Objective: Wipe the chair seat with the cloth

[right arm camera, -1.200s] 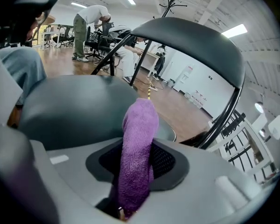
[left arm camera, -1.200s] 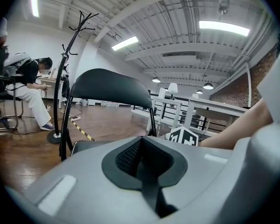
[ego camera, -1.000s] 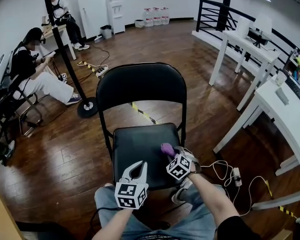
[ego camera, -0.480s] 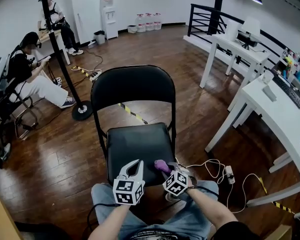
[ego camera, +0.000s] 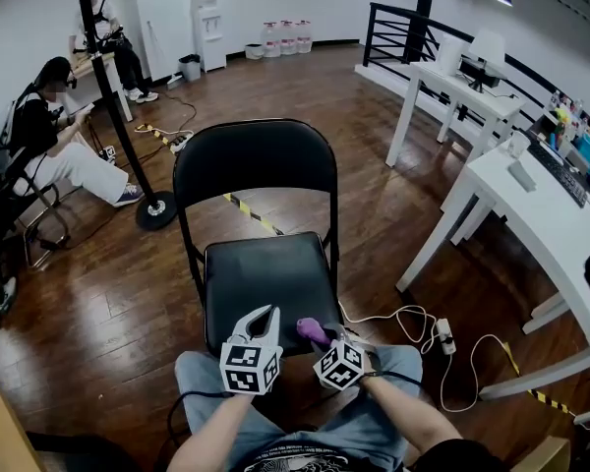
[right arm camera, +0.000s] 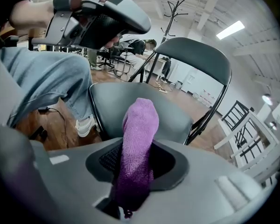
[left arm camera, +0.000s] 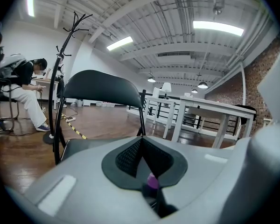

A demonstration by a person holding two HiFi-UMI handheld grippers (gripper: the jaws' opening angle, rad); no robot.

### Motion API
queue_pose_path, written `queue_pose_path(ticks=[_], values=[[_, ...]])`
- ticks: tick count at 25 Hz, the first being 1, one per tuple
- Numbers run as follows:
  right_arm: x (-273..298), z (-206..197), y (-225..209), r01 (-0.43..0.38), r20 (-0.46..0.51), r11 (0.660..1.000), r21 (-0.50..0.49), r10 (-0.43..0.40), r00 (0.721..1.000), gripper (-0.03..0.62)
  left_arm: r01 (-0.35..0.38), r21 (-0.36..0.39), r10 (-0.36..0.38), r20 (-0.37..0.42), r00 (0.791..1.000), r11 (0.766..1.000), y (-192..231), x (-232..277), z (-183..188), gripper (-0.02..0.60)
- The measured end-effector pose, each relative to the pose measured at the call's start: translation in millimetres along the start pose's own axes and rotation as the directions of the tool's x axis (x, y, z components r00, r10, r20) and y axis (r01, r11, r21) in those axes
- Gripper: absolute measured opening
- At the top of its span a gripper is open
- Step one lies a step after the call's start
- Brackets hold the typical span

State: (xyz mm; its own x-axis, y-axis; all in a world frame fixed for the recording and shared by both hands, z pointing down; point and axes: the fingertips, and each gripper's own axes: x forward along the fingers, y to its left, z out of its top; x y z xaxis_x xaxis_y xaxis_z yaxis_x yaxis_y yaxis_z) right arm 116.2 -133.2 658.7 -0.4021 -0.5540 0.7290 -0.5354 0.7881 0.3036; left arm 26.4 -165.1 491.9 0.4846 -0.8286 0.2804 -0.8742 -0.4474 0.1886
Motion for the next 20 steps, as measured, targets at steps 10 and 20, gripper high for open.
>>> queue_pose_path(ticks=[10,20], values=[[-52,101,-24,0.039,0.255,0.978,0.206,-0.092,0.963,0.120,-0.018,-0.022,0.019,0.050,0.999,1.000,-2,-16,14,0.005],[-114,181,-8,-0.046,0.480,0.941,0.335,-0.129,0.868,0.120,-0.063,-0.040,0.067,0.128,0.989,0.997,4,-64,38,0.005]])
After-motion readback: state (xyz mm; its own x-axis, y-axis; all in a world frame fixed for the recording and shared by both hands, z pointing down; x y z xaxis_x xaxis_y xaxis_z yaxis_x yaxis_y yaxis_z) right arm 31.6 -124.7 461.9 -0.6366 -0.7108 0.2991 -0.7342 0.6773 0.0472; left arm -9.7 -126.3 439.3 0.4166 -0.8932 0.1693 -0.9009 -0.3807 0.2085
